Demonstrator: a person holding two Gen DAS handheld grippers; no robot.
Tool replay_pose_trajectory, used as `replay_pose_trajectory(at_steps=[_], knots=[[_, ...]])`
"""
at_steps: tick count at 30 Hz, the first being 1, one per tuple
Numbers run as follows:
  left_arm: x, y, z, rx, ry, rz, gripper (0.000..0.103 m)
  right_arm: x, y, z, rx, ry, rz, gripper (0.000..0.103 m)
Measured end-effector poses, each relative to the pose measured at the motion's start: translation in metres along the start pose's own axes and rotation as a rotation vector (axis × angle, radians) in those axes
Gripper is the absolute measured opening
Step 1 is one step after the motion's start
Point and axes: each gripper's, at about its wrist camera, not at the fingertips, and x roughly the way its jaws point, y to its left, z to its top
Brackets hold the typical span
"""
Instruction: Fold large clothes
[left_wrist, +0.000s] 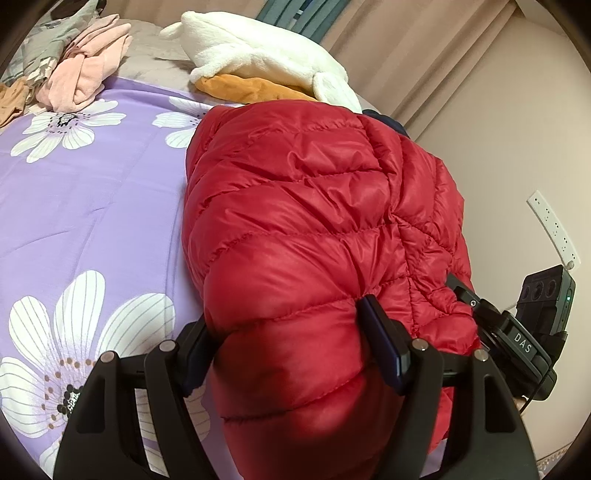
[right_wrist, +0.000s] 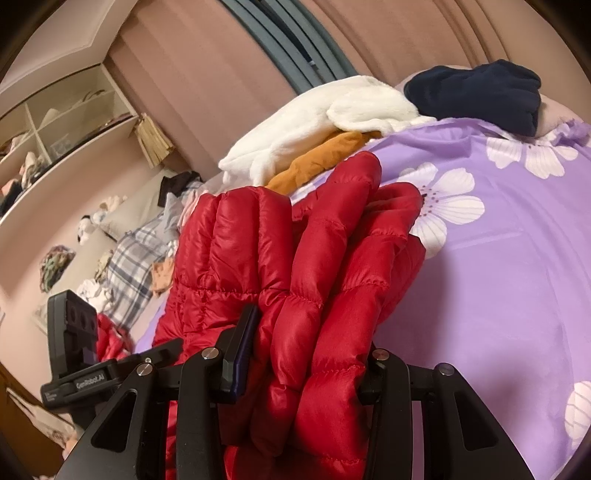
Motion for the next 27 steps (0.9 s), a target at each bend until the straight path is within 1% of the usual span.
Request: replay_pose_trajectory(at_steps=[9,20,27], knots=[[-0.002,0.014,0.006,-0.024,-0.007,0.004,0.073,0.013,0.010,0.002,-0.016,0.012,0.009,0.042],[-0.013,0.032,0.013,-0.050,-0.029,0.023,0.073,0.030,0.023,0.008,-0.040,0.028,0.034,0.042],[-0.014,0.036,0.016,-0.062,-0.040,0.028,0.073,0.037,0.031,0.012,-0.059,0.032,0.045,0.042]])
